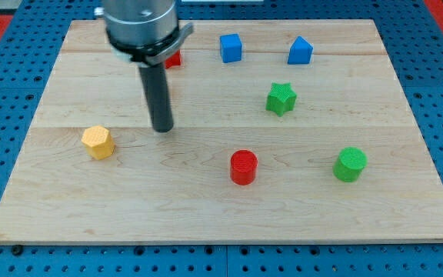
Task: Move the yellow hexagon to the bottom side of the yellow heart
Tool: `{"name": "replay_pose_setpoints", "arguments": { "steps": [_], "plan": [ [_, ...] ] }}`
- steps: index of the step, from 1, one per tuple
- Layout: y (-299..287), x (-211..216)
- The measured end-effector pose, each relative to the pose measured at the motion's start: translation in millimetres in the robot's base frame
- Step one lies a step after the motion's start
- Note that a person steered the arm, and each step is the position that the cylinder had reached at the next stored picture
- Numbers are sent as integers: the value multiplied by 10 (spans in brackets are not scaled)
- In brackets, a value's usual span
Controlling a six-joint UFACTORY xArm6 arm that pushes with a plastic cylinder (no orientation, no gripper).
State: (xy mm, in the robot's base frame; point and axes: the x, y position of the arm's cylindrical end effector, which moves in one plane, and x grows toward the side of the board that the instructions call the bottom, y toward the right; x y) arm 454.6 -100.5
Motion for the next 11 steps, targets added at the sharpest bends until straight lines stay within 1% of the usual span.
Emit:
{"name": "replay_pose_setpoints", "arguments": {
  "steps": [1,2,3,4,5,6,8,9,10,11],
  "plan": [
    [-133,264],
    [-290,435],
    [-716,504],
    [-1292,509],
    [-1328,494],
    [-1149,239],
    [-386,174],
    [-241,174],
    [-798,190],
    [-1072,131]
  ]
}}
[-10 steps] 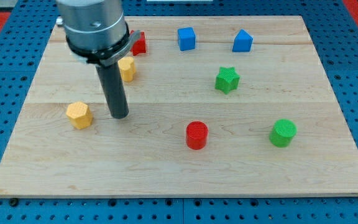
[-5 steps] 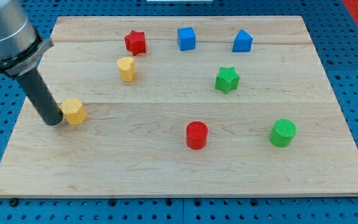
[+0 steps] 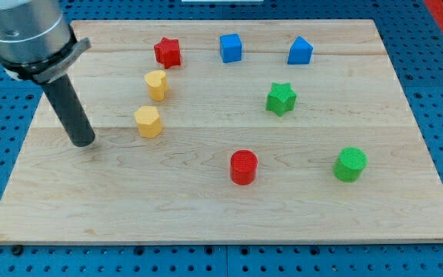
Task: Move the yellow hexagon to the bottom side of the yellow heart
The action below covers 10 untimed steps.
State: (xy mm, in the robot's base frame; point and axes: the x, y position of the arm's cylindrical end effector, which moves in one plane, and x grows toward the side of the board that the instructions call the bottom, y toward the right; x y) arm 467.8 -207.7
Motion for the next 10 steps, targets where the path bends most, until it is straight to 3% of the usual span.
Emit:
{"name": "replay_pose_setpoints", "arguments": {
  "steps": [6,10],
  "plan": [
    [-117,-317],
    [710,-326]
  ]
}}
